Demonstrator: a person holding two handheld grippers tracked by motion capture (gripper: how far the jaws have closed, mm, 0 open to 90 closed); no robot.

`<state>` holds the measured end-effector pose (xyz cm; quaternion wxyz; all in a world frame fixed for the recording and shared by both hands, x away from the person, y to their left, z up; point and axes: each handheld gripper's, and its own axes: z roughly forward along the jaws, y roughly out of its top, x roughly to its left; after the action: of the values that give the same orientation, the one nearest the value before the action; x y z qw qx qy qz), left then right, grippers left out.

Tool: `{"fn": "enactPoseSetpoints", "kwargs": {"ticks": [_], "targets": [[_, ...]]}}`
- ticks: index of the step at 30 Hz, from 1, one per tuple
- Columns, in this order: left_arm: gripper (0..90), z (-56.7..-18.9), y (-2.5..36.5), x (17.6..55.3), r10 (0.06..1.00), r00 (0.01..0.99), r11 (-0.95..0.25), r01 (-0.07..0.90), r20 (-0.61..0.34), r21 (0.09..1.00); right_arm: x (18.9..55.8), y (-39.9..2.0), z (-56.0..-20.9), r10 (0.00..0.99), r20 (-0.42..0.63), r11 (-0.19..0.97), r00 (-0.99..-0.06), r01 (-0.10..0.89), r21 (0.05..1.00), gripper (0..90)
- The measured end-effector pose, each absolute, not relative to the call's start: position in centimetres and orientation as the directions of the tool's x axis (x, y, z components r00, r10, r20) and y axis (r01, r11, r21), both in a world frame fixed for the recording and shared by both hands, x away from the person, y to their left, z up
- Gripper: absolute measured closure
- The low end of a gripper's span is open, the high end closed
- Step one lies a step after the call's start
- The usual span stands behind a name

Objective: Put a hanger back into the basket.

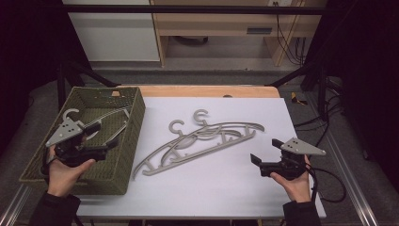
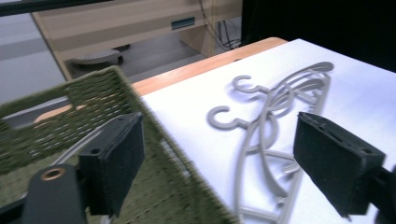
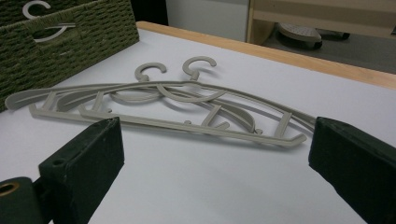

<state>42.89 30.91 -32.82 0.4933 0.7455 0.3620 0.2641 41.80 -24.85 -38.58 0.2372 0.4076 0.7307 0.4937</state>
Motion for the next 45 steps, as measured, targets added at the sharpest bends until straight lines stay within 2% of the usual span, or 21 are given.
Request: {"fn": "enactPoseSetpoints", "kwargs": {"ticks": [4,13,33,45], "targets": [[10.7,-32.7,29.2,42.6,0.782,0.621,-0.265,0.267,0.045,0.927,41.7,-24.9,-38.5,0.829,0.056,0.178,-0.556,0.358,0.917,3.6],[9.9,-32.4,26.3,43.0,0.753,0.657,-0.263,0.254,0.034,0.931,41.7,-25.0,-38.4,0.829,0.054,0.178,-0.556,0.353,0.919,3.5],[12.3,-33.0,19.4,46.1,0.706,0.707,-0.345,0.289,0.044,0.893,41.5,-25.2,-38.2,0.828,0.057,0.171,-0.558,0.348,0.922,3.7],[15.6,-35.2,15.8,48.9,0.692,0.721,-0.406,0.341,0.041,0.848,41.6,-24.9,-38.3,0.822,0.057,0.177,-0.567,0.350,0.920,3.7]]}}
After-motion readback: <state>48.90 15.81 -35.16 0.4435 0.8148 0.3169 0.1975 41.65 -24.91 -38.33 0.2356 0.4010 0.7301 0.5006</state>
